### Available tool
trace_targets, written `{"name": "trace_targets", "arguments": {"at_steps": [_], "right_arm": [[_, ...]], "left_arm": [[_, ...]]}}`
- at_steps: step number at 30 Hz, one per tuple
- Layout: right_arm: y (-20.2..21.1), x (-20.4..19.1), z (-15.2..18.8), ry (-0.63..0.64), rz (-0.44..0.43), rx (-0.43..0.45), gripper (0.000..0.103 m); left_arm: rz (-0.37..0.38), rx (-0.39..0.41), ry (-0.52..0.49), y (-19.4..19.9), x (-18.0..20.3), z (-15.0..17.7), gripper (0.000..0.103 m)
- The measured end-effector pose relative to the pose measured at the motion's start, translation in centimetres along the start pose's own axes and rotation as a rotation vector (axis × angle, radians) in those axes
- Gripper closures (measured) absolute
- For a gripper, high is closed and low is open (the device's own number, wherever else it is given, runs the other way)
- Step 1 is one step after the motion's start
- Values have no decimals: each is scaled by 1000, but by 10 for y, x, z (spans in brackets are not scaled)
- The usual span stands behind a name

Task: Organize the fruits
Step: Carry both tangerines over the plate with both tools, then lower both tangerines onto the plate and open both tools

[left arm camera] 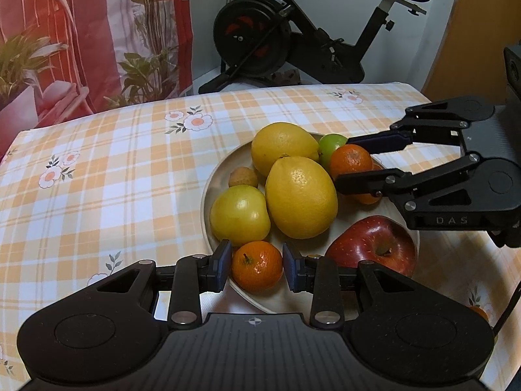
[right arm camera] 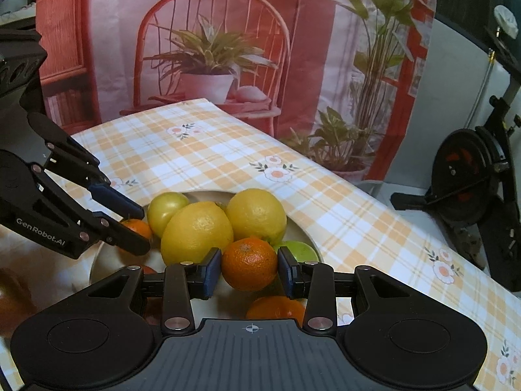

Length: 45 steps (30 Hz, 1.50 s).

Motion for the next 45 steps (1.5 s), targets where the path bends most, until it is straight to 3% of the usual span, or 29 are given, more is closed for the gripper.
{"name": "trace_targets", "arguments": {"at_steps": [15, 26, 32, 45], "right_arm": [[27, -2, -7, -37, 45, 51, 65], [75, -6, 4, -218, 113, 111, 62], [94, -10, 17, -343, 135, 132, 62], [118, -46, 33, -416, 173, 161, 62]], "left_arm": [[-15, 71, 53, 31, -2, -12, 66], [-34, 134, 109, 84, -13, -8, 66], [-61, 138, 189, 107, -33, 5, 66], [-99, 182, 225, 147, -51, 26, 66]]}}
Point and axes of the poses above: each gripper's, at about its wrist camera, not at the fingertips, and y roughly against the way its jaws point, x to its right, z to its underside, the point moved 5 cm from there along -y, roughly the way its jaws point, and after that the axes turned 9 degrees about x, right-handed, at the moved point
